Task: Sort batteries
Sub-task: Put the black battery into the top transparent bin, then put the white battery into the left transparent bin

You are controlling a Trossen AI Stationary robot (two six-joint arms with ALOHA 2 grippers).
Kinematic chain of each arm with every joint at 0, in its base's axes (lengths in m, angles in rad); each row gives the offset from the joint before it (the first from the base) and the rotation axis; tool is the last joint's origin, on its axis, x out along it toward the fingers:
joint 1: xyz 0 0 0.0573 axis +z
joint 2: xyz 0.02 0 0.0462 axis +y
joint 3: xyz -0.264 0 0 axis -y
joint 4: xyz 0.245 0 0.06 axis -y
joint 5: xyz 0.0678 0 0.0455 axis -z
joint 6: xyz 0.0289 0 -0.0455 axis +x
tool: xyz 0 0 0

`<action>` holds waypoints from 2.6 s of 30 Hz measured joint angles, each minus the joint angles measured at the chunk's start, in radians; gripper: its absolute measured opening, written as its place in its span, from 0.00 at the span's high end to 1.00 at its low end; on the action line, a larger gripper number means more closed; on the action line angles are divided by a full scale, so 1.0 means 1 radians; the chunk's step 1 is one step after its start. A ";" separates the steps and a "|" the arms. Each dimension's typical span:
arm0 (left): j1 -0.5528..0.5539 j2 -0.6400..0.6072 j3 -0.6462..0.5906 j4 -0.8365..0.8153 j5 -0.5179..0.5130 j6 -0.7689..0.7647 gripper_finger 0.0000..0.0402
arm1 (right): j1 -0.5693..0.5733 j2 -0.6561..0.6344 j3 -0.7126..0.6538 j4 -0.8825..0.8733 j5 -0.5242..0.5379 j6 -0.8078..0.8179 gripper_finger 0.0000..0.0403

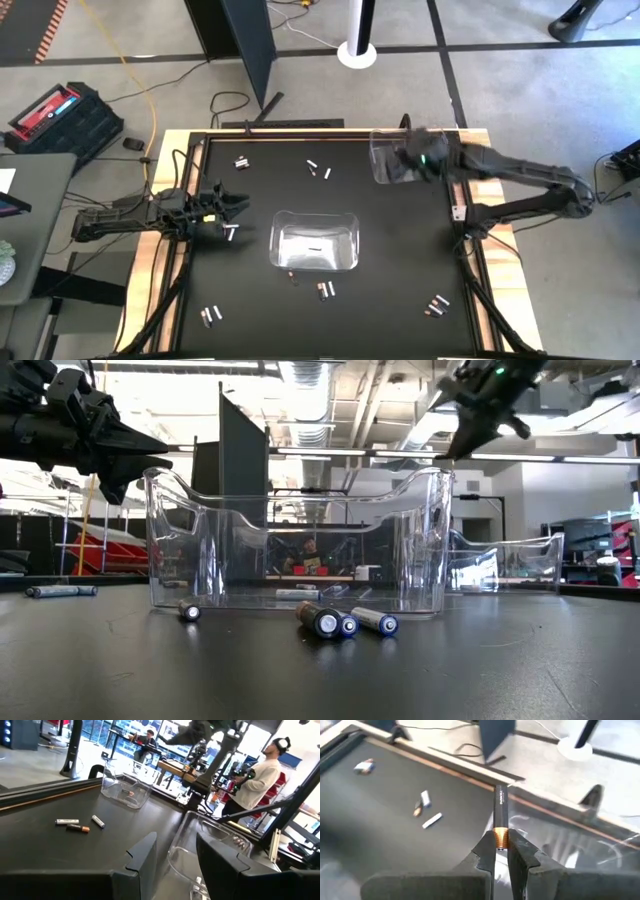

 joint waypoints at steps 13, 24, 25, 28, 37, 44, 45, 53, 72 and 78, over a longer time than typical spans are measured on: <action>0.000 0.000 0.000 0.000 -0.002 -0.001 0.67 | -0.468 0.399 0.187 -0.168 -0.363 -0.101 0.89; 0.000 0.000 0.000 -0.001 -0.002 -0.011 0.67 | -0.584 0.631 0.208 -0.204 -0.494 -0.156 0.89; 0.000 0.000 0.000 -0.001 -0.002 -0.011 0.67 | -0.588 0.643 0.208 -0.204 -0.494 -0.156 0.89; 0.000 0.000 0.000 -0.001 -0.002 -0.011 0.67 | -0.590 0.678 0.208 -0.206 -0.495 -0.156 0.89; 0.000 0.000 0.000 -0.002 -0.002 -0.010 0.67 | -0.573 0.762 0.208 -0.231 -0.502 -0.156 0.86; 0.000 0.000 0.001 -0.011 -0.001 -0.010 0.67 | -0.572 0.768 0.208 -0.222 -0.502 -0.161 0.76; 0.000 0.000 0.001 -0.011 -0.001 -0.010 0.67 | -0.573 0.768 0.208 -0.223 -0.502 -0.167 0.75; 0.000 0.000 0.001 -0.013 -0.001 -0.010 0.67 | -0.573 0.768 0.208 -0.235 -0.502 -0.173 0.66; 0.000 0.000 0.001 -0.012 -0.001 -0.010 0.67 | -0.551 0.390 0.208 -0.324 -0.501 -0.154 0.65; 0.000 0.001 0.000 0.012 -0.028 -0.009 0.67 | -0.445 0.236 0.208 -0.387 -0.500 -0.116 0.65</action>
